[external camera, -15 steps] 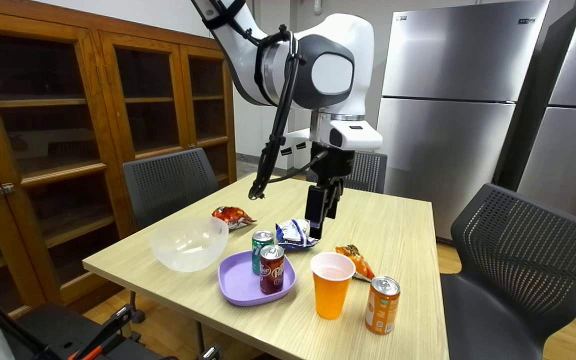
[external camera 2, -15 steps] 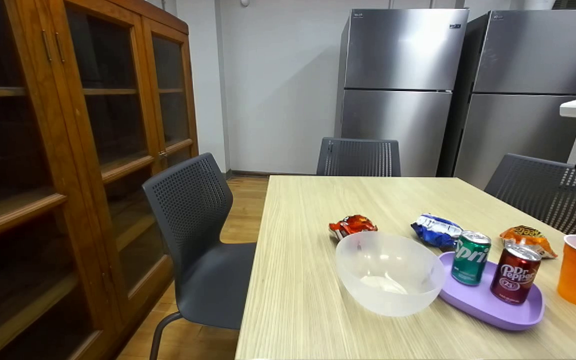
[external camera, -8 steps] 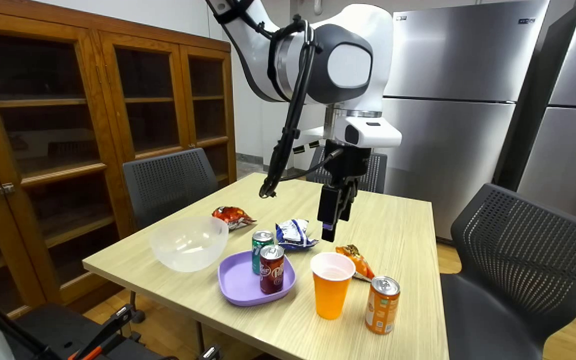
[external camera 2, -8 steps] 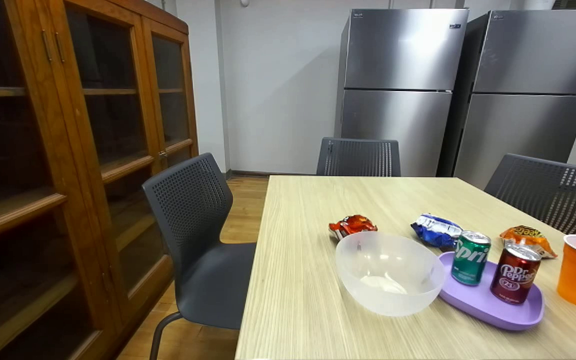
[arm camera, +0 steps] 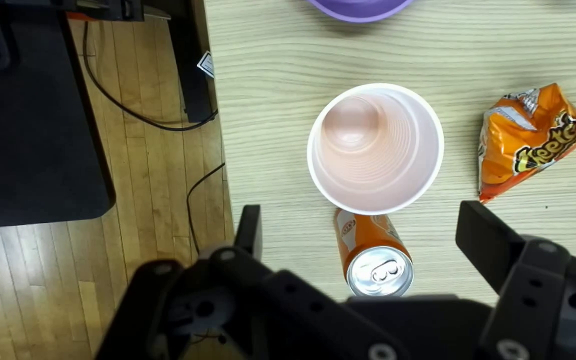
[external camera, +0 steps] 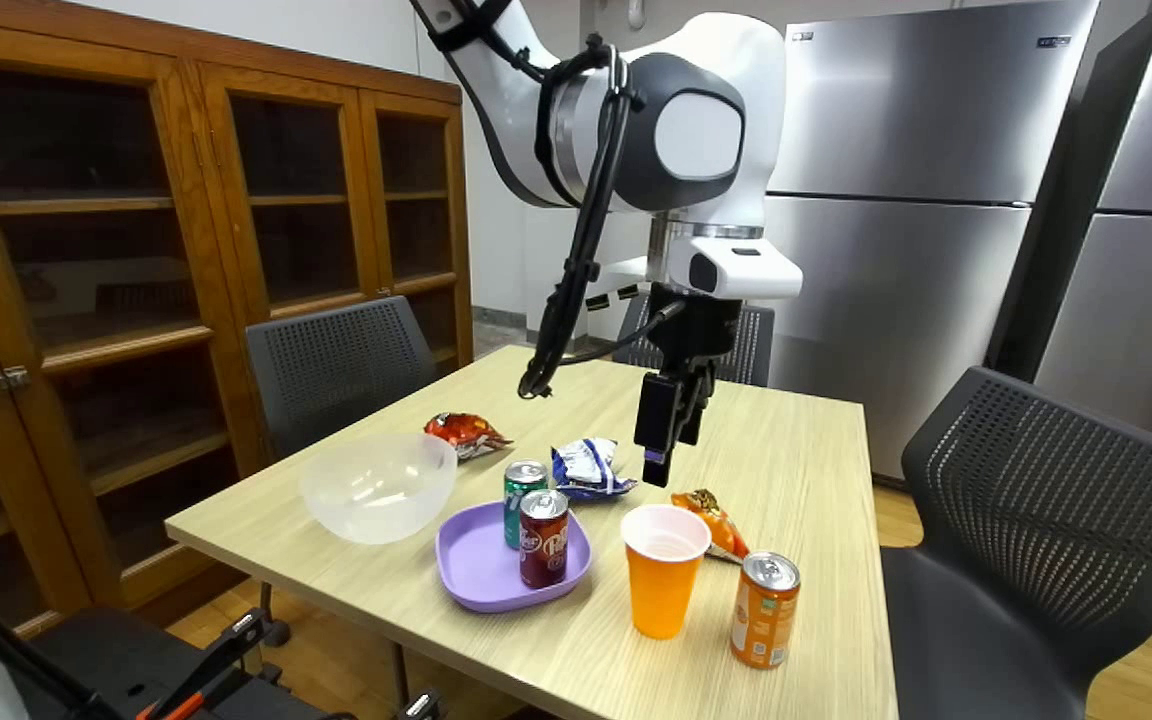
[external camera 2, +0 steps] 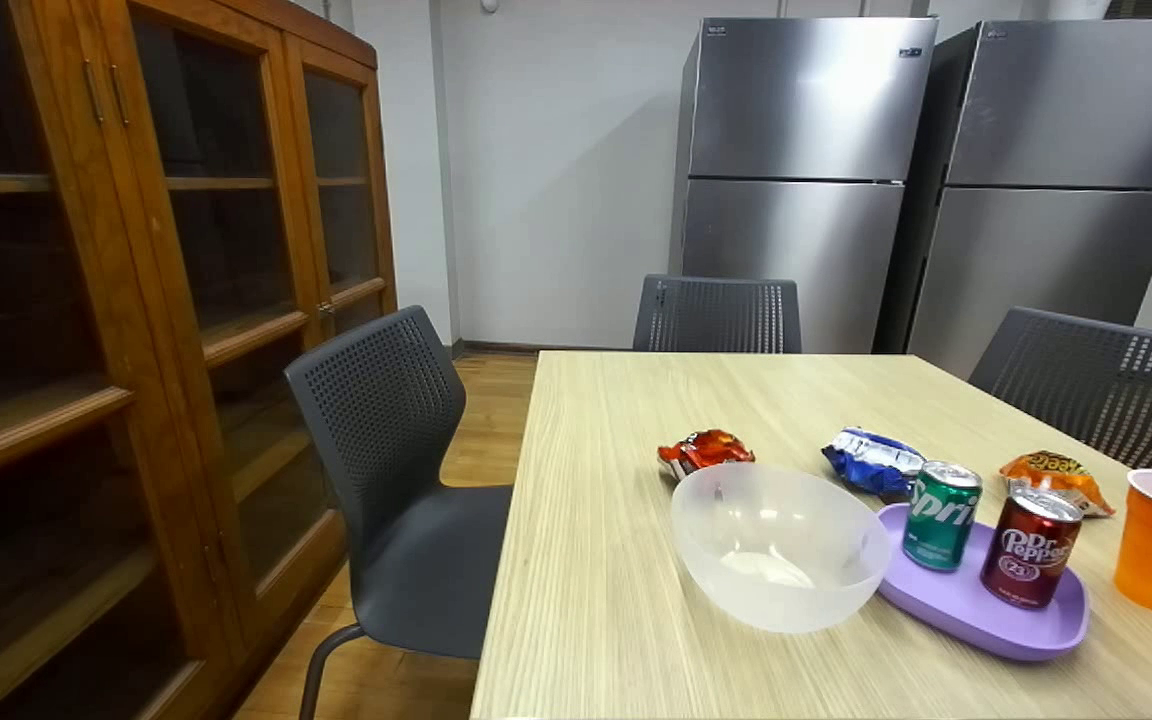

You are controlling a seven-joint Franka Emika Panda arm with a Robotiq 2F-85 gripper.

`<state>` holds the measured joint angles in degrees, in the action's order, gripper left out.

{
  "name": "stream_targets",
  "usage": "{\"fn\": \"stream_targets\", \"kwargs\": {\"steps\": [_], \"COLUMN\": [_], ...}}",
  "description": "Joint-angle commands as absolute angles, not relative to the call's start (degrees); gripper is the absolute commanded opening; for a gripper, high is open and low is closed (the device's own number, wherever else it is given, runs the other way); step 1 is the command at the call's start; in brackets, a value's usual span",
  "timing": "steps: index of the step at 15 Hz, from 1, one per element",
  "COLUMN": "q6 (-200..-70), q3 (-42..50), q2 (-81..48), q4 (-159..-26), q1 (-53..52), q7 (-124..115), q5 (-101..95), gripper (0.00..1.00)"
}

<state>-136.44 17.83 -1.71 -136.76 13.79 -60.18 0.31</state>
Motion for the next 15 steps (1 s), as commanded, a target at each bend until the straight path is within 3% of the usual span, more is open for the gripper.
{"fn": "stream_targets", "kwargs": {"steps": [1,15], "q6": [-136.95,-148.43], "q3": [17.7,20.58], "q2": [-2.19,-12.8], "q4": [-136.21,-132.48], "q1": [14.76,15.96], "q7": [-60.41,-60.75], "q5": [0.24,2.13], "gripper": [1.0,1.0]}}
